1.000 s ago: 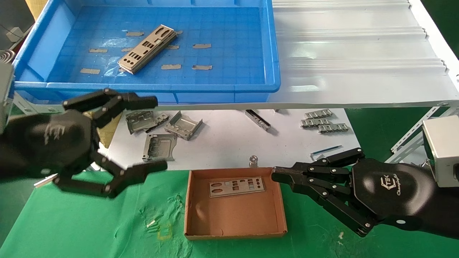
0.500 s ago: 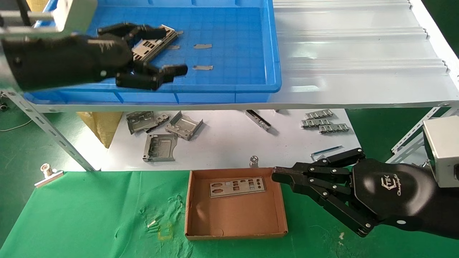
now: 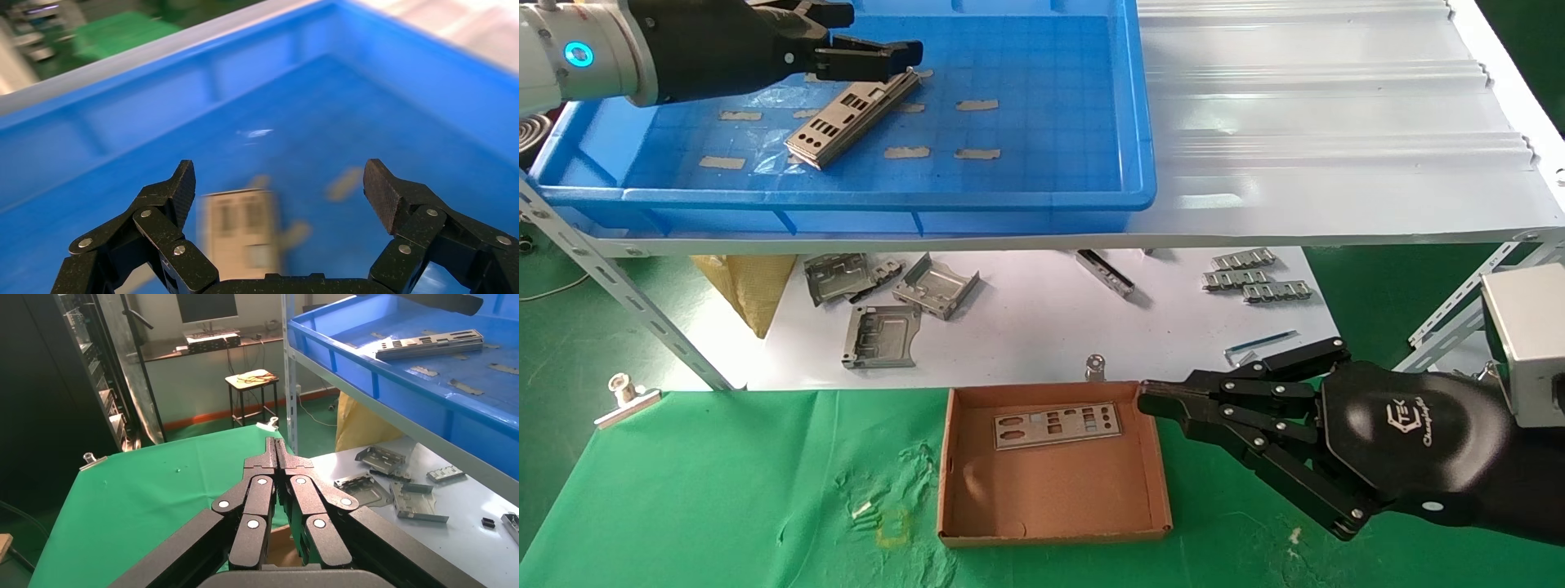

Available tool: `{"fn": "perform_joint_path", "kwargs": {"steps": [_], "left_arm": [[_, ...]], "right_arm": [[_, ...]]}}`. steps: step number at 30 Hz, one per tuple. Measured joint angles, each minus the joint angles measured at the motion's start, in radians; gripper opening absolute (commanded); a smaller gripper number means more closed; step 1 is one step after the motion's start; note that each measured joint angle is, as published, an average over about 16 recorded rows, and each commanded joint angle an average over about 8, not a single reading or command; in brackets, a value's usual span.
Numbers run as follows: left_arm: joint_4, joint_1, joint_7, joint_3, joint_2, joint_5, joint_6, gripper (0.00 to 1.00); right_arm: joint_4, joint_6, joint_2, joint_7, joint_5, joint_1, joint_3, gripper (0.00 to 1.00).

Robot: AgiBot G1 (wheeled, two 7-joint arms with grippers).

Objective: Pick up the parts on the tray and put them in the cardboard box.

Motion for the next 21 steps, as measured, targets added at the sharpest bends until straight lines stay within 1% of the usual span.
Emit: {"fn": "perform_joint_path", "kwargs": {"steps": [5,9,10,17,18,21], "left_arm": [[0.081,-0.025,0.002,0.006,0.029,0.015,-0.067,1.0],[0.116,-0.034,0.006,0.01,0.04,0.023,-0.083,1.0],[0.122,-0.036,0.007,0.011,0.041,0.025,-0.083,1.0],[0.151,-0.044,0.014,0.019,0.047,0.036,-0.066,1.0],[0.153,-0.045,0.015,0.021,0.047,0.038,-0.064,1.0],[0.16,-0.047,0.019,0.024,0.048,0.043,-0.06,0.99]], "right_arm": [[0.0,0.0,0.0,0.0,0.0,0.0,0.0,0.0],[0.0,0.0,0.0,0.0,0.0,0.0,0.0,0.0],[0.0,0.0,0.0,0.0,0.0,0.0,0.0,0.03],[0.0,0.0,0.0,0.0,0.0,0.0,0.0,0.91],[0.0,0.0,0.0,0.0,0.0,0.0,0.0,1.0],[0.0,0.0,0.0,0.0,0.0,0.0,0.0,1.0]]}}
